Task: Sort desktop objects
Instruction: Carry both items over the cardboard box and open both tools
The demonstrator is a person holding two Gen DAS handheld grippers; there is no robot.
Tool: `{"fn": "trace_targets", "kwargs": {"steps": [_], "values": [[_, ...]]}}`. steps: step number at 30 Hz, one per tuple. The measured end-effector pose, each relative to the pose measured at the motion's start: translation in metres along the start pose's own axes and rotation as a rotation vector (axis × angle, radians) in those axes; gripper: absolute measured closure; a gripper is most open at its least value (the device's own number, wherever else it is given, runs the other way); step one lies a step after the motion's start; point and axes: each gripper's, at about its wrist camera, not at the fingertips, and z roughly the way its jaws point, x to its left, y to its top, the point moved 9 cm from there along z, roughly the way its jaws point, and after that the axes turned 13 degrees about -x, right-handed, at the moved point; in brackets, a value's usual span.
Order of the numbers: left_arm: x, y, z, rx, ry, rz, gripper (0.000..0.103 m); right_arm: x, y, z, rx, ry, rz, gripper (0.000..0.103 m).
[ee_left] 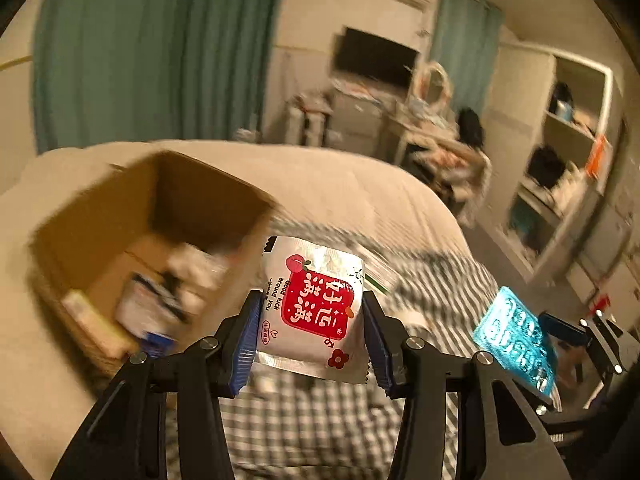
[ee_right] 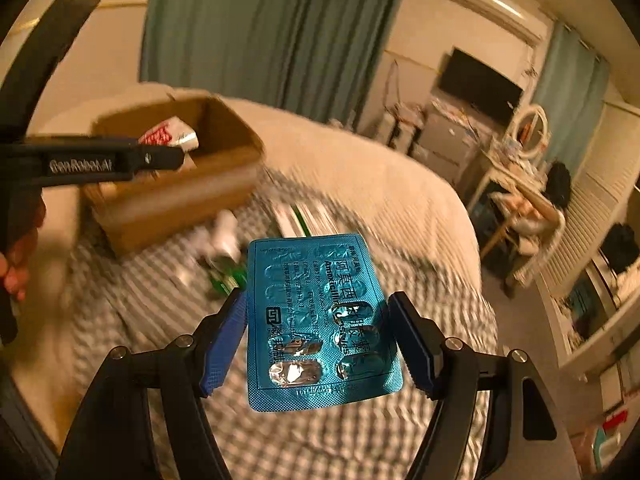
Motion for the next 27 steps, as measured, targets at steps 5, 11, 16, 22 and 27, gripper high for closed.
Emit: {"fn": "trace_targets", "kwargs": {"steps": [5,11,16,22,27], "values": [[0.068,0.029,-0.012,-0.073,0.104,-0.021,0.054,0.048,0.061,0.025,-0.087,0.076,-0.005,0.032],[0.139,0.038,0.017,-0.048,0.225,-0.066,0.053,0.110,0.106,0.102,-0.091,0.203,0.035,0.032],[0.166,0.017,0.046,0.004,0.257,-0.100,0.053,0.129,0.121,0.158,-0.045,0.245,0.113,0.033],[0.186,-0.002,0.052,0.021,0.252,-0.218,0.036,0.132,0.150,0.183,-0.093,0.275,0.216,0.022],[0.179,0.002,0.037,0.032,0.279,-0.247,0.012,0.099,0.156,0.160,-0.115,0.258,0.359,0.005]]}}
